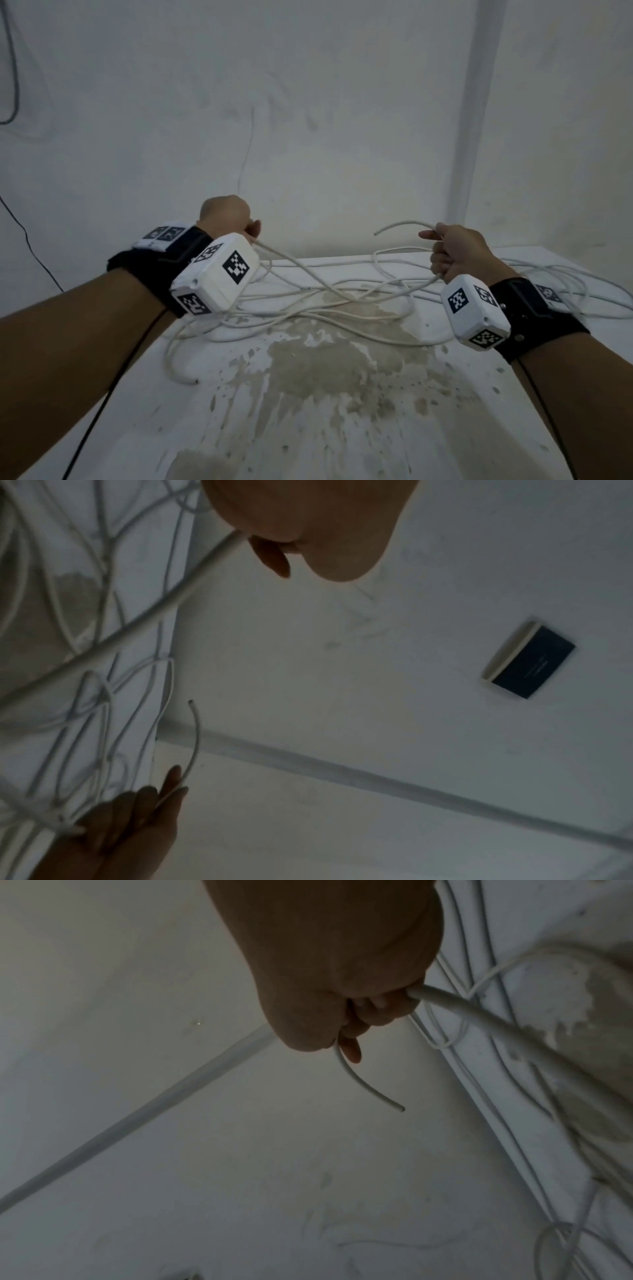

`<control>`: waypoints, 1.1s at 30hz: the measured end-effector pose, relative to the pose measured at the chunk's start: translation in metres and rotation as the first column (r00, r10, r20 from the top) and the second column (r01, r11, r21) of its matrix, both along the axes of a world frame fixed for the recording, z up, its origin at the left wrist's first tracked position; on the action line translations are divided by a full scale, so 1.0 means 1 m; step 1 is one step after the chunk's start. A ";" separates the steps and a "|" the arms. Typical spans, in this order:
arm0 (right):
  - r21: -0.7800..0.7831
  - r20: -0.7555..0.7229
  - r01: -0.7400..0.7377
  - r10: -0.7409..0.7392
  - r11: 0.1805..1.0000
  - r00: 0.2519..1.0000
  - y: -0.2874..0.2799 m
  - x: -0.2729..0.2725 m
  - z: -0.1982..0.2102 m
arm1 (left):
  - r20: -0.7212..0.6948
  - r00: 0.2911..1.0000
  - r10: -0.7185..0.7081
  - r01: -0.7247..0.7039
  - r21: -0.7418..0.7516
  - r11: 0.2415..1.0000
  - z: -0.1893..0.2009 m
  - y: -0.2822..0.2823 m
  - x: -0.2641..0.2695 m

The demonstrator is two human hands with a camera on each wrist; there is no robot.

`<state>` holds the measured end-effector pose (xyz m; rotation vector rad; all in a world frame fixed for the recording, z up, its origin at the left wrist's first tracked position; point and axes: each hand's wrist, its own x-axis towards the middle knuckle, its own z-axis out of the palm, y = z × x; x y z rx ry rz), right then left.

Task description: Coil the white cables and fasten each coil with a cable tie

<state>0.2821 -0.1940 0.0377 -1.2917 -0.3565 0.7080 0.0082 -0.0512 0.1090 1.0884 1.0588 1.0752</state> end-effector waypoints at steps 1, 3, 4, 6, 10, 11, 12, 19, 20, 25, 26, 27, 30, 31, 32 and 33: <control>0.015 0.010 -0.013 0.013 1.000 1.000 0.001 0.002 -0.003 | -0.104 0.994 -0.028 0.033 0.041 0.999 0.000 0.003 -0.003; 0.092 -0.009 -0.080 0.081 0.993 0.997 0.005 0.000 -0.008 | -0.241 0.970 -0.038 0.068 0.118 0.991 0.000 0.007 -0.004; 0.131 -0.017 -0.128 0.131 0.983 0.991 0.008 -0.004 -0.008 | -0.327 0.942 -0.070 0.126 0.153 0.980 -0.001 0.008 -0.002; 0.183 -0.014 -0.228 0.234 0.957 0.972 0.015 -0.016 -0.006 | -0.490 0.861 -0.136 0.287 0.246 0.926 -0.001 0.007 0.002; 0.380 -0.004 -0.329 0.357 0.865 0.934 0.024 -0.040 0.011 | -0.667 0.728 -0.157 0.518 0.385 0.764 0.006 0.013 0.014; 0.447 0.006 -0.325 0.360 0.833 0.933 0.027 -0.046 0.017 | -0.688 0.705 -0.171 0.563 0.397 0.725 0.008 0.013 0.018; 0.502 0.022 -0.319 0.357 0.804 0.934 0.030 -0.050 0.022 | -0.696 0.692 -0.190 0.602 0.412 0.683 0.010 0.013 0.022; 0.132 0.424 -0.407 0.319 0.904 0.848 0.063 -0.076 0.039 | -0.642 0.724 -0.251 0.659 0.539 0.524 0.016 0.009 0.038; 0.128 0.446 -0.342 0.254 0.931 0.858 0.070 -0.079 0.039 | -0.596 0.765 -0.244 0.612 0.554 0.564 0.014 0.011 0.037; 0.242 0.213 0.106 -0.160 0.964 0.964 0.081 -0.056 0.045 | -0.393 0.888 -0.239 0.435 0.549 0.714 -0.021 0.014 0.020; 0.240 0.147 0.118 -0.156 0.964 0.977 0.078 -0.051 0.046 | -0.376 0.899 -0.227 0.413 0.549 0.727 -0.029 0.014 0.015; 0.237 0.111 0.108 -0.137 0.965 0.984 0.077 -0.048 0.046 | -0.367 0.909 -0.198 0.384 0.553 0.739 -0.036 0.017 0.012; 0.287 0.193 0.016 -0.074 0.958 0.978 0.075 -0.060 0.046 | -0.354 0.932 -0.073 0.283 0.590 0.756 -0.041 0.024 0.012; 0.310 0.242 -0.017 -0.061 0.950 0.968 0.076 -0.067 0.047 | -0.345 0.938 -0.042 0.256 0.604 0.755 -0.038 0.025 0.014; 0.330 0.282 -0.047 -0.051 0.943 0.958 0.075 -0.073 0.049 | -0.336 0.942 -0.021 0.235 0.611 0.756 -0.033 0.025 0.016; 0.348 0.310 -0.070 -0.044 0.935 0.950 0.075 -0.079 0.052 | -0.334 0.942 -0.007 0.223 0.613 0.758 -0.029 0.026 0.017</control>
